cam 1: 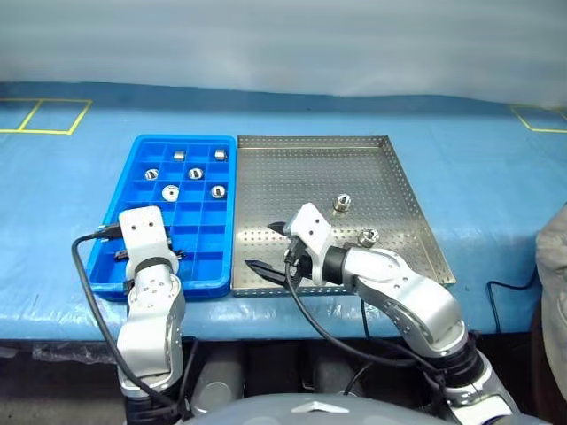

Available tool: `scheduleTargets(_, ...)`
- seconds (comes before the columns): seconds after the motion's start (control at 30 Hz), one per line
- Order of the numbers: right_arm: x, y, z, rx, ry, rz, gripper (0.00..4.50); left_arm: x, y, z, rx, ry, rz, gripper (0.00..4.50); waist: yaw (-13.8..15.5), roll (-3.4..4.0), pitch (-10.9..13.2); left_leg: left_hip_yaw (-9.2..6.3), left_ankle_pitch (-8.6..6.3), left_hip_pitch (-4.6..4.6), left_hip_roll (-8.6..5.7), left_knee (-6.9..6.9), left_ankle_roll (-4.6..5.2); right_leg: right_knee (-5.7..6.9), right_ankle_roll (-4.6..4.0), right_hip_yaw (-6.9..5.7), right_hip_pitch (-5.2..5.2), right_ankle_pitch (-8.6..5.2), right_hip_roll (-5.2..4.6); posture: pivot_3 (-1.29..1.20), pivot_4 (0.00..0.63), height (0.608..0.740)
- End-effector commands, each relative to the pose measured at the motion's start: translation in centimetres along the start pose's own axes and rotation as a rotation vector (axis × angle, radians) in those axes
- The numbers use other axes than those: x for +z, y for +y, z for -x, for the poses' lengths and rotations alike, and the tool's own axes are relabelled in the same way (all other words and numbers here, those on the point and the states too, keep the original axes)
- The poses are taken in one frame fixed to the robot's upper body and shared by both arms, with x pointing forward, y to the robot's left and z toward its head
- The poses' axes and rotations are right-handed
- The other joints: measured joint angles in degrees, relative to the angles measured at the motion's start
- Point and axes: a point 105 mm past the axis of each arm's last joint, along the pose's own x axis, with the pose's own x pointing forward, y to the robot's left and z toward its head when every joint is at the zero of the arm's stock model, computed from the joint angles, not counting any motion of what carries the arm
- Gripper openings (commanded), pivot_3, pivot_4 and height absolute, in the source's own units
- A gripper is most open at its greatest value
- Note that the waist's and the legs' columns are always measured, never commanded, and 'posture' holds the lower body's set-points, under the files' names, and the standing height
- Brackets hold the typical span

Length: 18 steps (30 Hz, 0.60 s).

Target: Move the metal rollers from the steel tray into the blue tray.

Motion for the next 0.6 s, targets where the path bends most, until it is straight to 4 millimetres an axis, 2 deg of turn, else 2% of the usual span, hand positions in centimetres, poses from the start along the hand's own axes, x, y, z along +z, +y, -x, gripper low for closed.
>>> scheduleTargets(0.03, 1.0, 0.7, -0.7, 0.065, -0.044, 0.035, 4.5, 0.9, 1.4, 1.1, 0.092, -0.049, 0.045, 1.67, 0.39, 0.0, 0.0, 0.0, 0.0, 0.0, 0.0, 0.0, 0.0, 0.0, -0.01, 0.0, -0.01, 0.0, 0.0, 0.24, 0.15, 0.74)
scheduleTargets(0.2, 1.1, 1.2, -1.2, 0.097, -0.055, 0.033, 4.5, -0.4, 2.5, 1.1, 0.143, 0.007, 0.034, 1.67, 1.18, 0.0, 0.0, -0.02, 0.0, -0.05, 0.01, -0.01, 0.0, -0.01, -0.03, -0.07, -0.04, -0.02, -0.03, 0.25, 0.15, 0.74)
scheduleTargets(0.4, 0.9, 1.3, -1.1, 0.08, -0.059, 0.021, 4.5, -2.8, 2.5, 1.3, 0.152, 0.149, 0.083, 1.67, 1.72, 0.01, 0.0, -0.07, -0.01, -0.08, 0.01, -0.01, -0.01, -0.01, -0.09, -0.3, -0.05, -0.06, -0.35, 0.24, 0.15, 0.74)
scheduleTargets(0.47, 0.9, 1.2, -0.9, 0.064, -0.06, 0.016, 4.5, -3.1, 2.5, 1.2, 0.156, 0.168, 0.089, 1.67, 1.6, 0.04, -0.01, -0.08, -0.01, -0.07, 0.0, -0.02, -0.01, -0.01, -0.1, -0.38, -0.05, -0.07, -0.48, 0.22, 0.15, 0.74)
scheduleTargets(0.5, 0.9, 0.9, -0.8, 0.045, -0.062, 0.013, 4.5, -3.0, 2.5, 1.1, 0.148, 0.164, 0.092, 2.23, 1.49, 0.05, -0.01, -0.08, -0.01, -0.07, 0.01, -0.02, -0.01, 0.0, -0.11, -0.4, -0.05, -0.07, -0.49, 0.22, 0.15, 0.74)
scheduleTargets(0.57, 1.0, 0.5, -0.3, 0.005, -0.069, 0.003, 4.5, -2.6, 2.1, 0.9, 0.118, 0.154, 0.098, 2.66, 1.4, 0.05, -0.01, -0.1, -0.01, -0.07, 0.01, -0.03, -0.02, 0.02, -0.14, -0.43, -0.06, -0.09, -0.5, 0.2, 0.15, 0.74)
scheduleTargets(0.6, 0.9, 0.3, -0.1, -0.011, -0.069, 0.001, 4.5, -2.4, 1.9, 0.8, 0.105, 0.149, 0.098, 3.04, 1.37, 0.05, 0.0, -0.14, -0.01, -0.08, 0.02, -0.03, -0.02, 0.02, -0.17, -0.48, -0.05, -0.11, -0.49, 0.19, 0.15, 0.74)
